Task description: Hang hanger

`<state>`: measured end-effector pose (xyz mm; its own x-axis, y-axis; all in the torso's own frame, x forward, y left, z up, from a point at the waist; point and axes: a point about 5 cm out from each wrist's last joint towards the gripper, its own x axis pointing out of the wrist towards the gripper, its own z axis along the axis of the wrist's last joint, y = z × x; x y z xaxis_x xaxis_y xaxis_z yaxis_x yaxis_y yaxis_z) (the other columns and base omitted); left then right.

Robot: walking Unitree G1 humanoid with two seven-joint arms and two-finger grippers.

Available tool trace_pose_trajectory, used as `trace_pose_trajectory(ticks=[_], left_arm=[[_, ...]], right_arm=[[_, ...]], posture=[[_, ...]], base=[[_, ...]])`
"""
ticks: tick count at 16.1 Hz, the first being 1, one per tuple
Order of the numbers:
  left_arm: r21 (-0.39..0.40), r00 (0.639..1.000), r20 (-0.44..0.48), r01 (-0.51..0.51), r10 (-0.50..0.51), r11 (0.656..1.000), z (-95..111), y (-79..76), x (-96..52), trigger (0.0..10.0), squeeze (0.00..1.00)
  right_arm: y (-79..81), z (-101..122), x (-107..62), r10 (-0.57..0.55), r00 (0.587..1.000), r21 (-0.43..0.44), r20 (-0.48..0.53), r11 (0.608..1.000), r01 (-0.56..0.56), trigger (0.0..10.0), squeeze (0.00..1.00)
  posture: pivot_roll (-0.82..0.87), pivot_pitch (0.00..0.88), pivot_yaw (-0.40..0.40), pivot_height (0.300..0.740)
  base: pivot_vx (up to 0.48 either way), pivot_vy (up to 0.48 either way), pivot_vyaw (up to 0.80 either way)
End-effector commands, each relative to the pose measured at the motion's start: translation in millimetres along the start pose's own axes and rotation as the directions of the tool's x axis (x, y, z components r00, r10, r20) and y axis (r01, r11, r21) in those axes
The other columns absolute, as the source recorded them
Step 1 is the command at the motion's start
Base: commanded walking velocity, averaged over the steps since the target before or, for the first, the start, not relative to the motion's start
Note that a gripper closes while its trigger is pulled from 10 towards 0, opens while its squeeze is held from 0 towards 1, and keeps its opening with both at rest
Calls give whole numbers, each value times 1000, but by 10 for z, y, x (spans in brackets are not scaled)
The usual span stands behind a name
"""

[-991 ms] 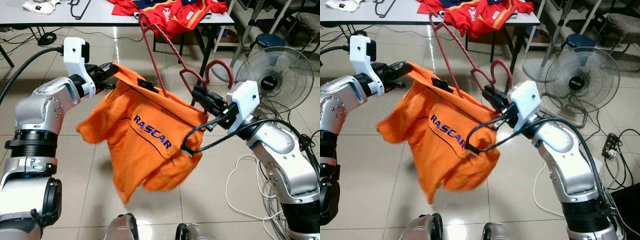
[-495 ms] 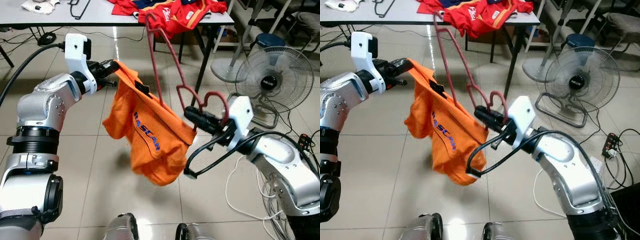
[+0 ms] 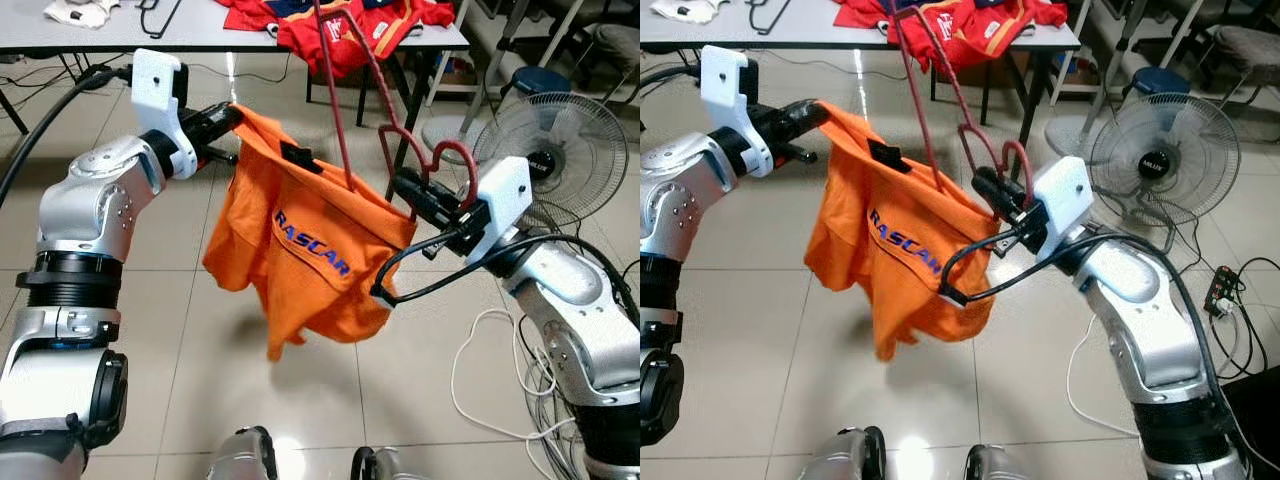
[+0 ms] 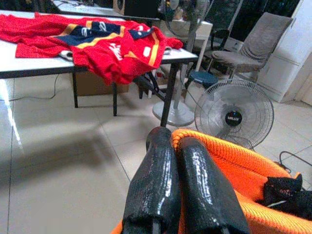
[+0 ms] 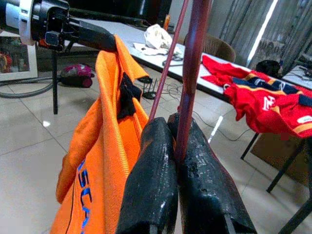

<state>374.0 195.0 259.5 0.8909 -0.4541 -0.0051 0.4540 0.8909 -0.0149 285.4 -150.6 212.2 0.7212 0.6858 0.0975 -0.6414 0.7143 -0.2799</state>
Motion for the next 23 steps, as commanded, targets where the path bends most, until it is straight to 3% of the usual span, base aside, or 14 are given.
trace_pose_trajectory(ticks=[1, 2, 4, 7, 10, 11, 14, 18, 20, 23], left_arm=[[44, 997, 69, -40, 37, 998, 146, 40, -49, 0, 0], [34, 997, 79, -26, 23, 999, 134, 16, -42, 0, 0], [25, 995, 101, -5, 3, 1000, 145, -7, -45, 0, 0], [27, 992, 125, 17, -20, 999, 177, -33, -43, 0, 0], [73, 985, 175, -14, 1, 997, 265, -17, -35, 0, 0], [114, 974, 224, -47, 20, 992, 350, -5, -27, 0, 0], [136, 965, 262, -43, 5, 990, 504, -9, 5, 0, 0], [175, 957, 285, 4, -55, 985, 628, -62, 5, 0, 0], [195, 955, 289, 8, -66, 981, 678, -73, 1, 0, 0], [208, 963, 267, -28, -29, 978, 658, -5, 7, 0, 0]], right_arm=[[-17, -77, -75, 13, 997, -16, -73, 1000, -15, 10000, 0], [100, -111, -79, 128, 982, -62, -139, 989, -137, 10000, 0], [150, -117, -73, 183, 963, -126, -199, 970, -210, 10000, 0], [143, -67, -26, 170, 963, -170, -207, 964, -207, 10000, 0], [133, -45, -13, 154, 976, -47, -153, 986, -163, 10000, 0], [152, -69, -64, 192, 974, 62, -124, 981, -185, 10000, 0], [222, -138, -158, 296, 946, 162, -133, 948, -274, 10000, 0], [252, -311, -256, 335, 905, 176, -262, 939, -297, 10000, 0], [142, -380, -218, 208, 930, 160, -301, 973, -166, 10000, 0], [140, -316, -168, 166, 956, 153, -240, 979, -132, 10000, 0]], posture=[[-70, 104, -18, 740], [-71, 100, -19, 740], [-71, 95, -18, 740], [-71, 91, -15, 740], [-72, 93, -12, 740], [-72, 94, -14, 740], [-72, 100, -18, 740], [-73, 102, -21, 740], [-73, 102, -21, 740], [-73, 102, -21, 740]], base=[[0, 0, 0], [0, 0, 0], [0, 0, 0], [0, 0, 0], [0, 0, 0], [0, 0, 0], [0, 0, 0], [0, 0, 0], [0, 0, 0], [0, 0, 0]])
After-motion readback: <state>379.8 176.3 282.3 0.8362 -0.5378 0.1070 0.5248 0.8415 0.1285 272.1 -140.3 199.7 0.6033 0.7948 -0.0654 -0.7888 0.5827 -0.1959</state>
